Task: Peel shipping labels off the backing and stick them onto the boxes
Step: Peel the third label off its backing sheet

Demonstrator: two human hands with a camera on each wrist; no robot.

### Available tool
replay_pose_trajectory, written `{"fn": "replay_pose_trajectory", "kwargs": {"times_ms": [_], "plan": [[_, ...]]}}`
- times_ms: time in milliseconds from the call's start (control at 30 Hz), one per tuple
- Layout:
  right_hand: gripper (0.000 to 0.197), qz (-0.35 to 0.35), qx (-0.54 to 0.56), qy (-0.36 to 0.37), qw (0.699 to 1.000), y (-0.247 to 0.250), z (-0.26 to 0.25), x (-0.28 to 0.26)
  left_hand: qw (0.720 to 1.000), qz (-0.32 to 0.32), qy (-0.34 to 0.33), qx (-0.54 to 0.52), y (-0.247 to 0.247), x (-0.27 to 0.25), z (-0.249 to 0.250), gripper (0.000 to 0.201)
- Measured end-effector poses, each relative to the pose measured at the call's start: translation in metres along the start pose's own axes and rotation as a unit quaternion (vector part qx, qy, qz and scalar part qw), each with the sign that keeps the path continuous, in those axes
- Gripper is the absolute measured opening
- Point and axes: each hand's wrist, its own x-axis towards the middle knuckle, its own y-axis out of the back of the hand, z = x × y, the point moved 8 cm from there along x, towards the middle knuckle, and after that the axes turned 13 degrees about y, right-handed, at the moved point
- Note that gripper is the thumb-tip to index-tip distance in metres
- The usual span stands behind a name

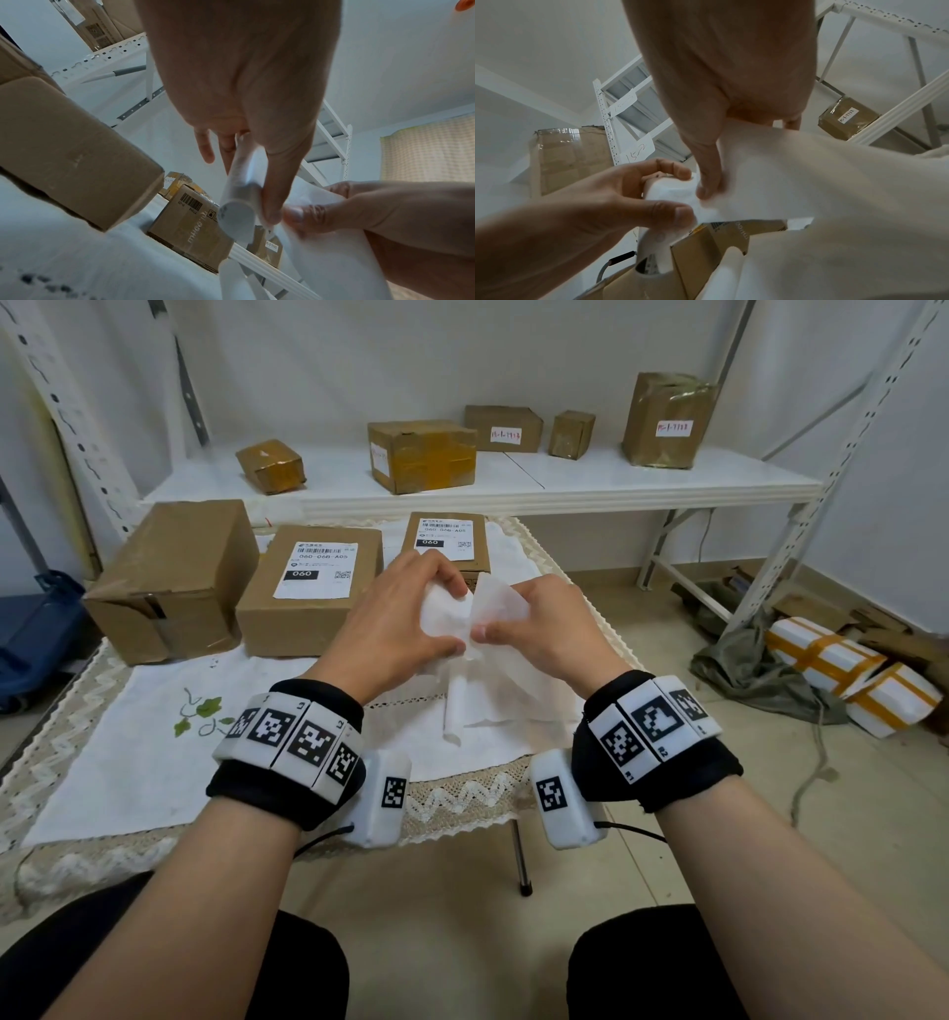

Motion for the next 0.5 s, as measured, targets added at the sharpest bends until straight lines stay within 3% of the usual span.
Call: {"fn": "replay_pose_trajectory", "kwargs": {"times_ms": [200,500], "plan": [[0.038,-0.007,-0.065,-0.004,0.998,-0.001,0.001,0.004,1.000,0.011,0.012,0.007,0.003,0.001,-0.004,0.047],[0.021,0.023,-0.106,-0.029,0.994,0.009,0.008,0.000,1.000,0.012,0.026,0.011,0.007,0.001,-0.008,0.046]]}}
